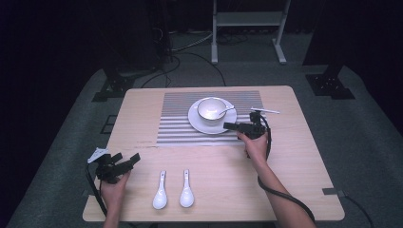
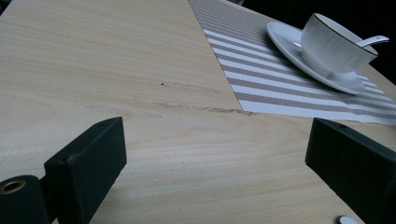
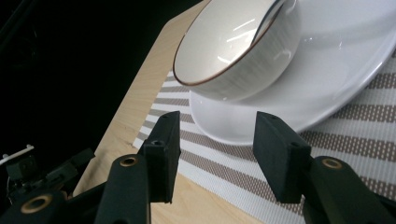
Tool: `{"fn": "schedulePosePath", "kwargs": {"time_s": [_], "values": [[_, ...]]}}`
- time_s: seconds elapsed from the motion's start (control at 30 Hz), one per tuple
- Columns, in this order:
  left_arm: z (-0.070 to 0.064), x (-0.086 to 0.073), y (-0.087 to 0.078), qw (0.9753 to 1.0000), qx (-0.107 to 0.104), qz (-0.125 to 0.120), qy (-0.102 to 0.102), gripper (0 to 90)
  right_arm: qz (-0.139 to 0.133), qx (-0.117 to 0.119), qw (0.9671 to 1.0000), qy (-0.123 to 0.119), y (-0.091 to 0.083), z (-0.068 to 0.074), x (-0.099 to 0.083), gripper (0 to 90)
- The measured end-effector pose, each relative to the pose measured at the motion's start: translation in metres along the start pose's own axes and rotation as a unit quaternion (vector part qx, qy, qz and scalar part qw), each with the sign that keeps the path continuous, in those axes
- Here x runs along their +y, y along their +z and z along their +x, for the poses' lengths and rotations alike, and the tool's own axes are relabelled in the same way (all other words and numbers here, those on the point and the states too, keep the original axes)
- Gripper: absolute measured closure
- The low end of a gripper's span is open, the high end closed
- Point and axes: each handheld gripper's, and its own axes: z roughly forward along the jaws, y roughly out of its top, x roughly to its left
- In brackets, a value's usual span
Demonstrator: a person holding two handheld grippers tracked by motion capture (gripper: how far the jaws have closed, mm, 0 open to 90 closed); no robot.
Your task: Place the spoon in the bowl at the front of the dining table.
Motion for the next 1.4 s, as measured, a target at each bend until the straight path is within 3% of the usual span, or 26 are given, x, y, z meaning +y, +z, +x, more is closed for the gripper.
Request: {"fn": "schedulePosePath", "kwargs": {"time_s": [0.73, 1.4], "values": [[0.000, 0.000, 0.000, 1.0000, 0.000, -0.002, -0.002, 3.8, 0.033, 0.023, 0.9986, -0.035, -0.003, 0.011, -0.023, 44.0], [0.000, 0.000, -0.001, 1.0000, 0.002, -0.003, -0.004, 3.9, 0.055, 0.042, 0.9966, -0.043, -0.012, 0.015, -0.050, 41.3]]}}
